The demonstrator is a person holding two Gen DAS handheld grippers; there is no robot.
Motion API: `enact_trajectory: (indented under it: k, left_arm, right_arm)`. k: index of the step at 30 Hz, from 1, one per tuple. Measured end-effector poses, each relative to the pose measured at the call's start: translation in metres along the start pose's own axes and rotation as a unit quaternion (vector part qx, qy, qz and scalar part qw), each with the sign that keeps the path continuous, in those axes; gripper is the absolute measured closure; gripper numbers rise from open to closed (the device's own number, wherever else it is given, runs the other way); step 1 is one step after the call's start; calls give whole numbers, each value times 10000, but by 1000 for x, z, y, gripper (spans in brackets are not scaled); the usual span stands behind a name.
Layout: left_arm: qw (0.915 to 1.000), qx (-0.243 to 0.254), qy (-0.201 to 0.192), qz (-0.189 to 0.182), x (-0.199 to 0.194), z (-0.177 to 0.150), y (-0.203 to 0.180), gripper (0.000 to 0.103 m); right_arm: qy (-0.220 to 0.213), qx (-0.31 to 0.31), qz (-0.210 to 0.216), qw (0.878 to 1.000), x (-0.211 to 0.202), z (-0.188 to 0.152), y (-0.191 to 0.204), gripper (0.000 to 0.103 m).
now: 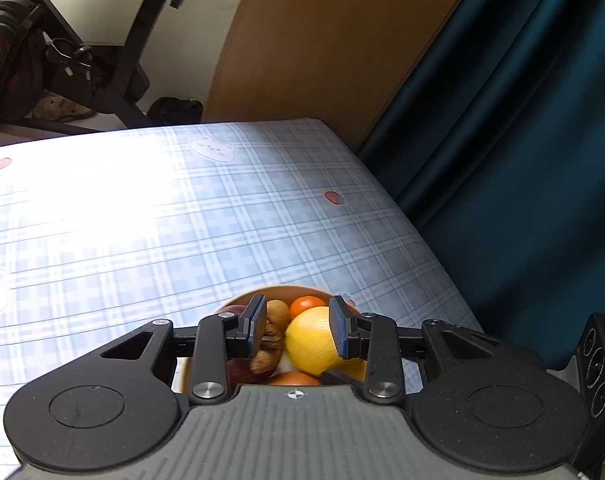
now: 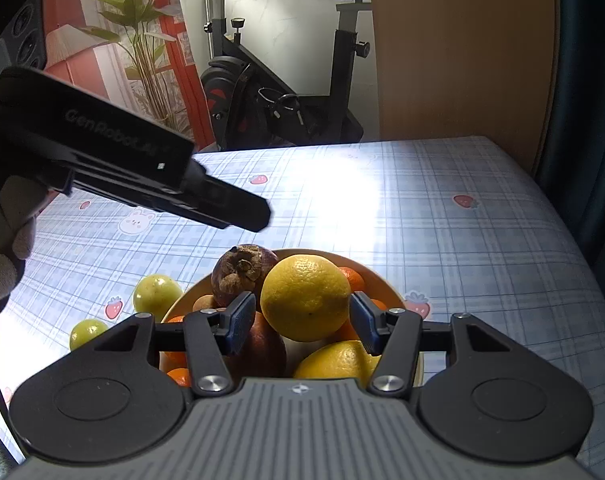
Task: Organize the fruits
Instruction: 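Open both grippers and move them back toward the green fruits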
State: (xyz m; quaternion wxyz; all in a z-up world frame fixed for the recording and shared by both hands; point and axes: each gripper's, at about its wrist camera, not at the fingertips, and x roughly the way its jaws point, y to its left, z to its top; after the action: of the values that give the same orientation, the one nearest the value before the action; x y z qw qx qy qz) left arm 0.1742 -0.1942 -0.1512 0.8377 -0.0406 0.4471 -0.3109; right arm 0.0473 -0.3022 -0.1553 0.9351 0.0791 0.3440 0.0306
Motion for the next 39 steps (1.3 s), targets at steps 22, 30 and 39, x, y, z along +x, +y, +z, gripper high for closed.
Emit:
enact_trajectory:
  k: [22,30,39]
  left_arm:
    - [9899,-179,-476,1322,-103,-48,80,67]
    - [9860,-231,-411,1602,-120,-59,85,67]
    - [9845,-380,-514,1633,-135,-67,97,67]
  right_arm:
    - [-244,-184,431,9986,-8,6,68,47]
    - [-173,-189,591,9979,-6,4,91,47]
    - [-143,-302,607,9976,-7,6,108,47]
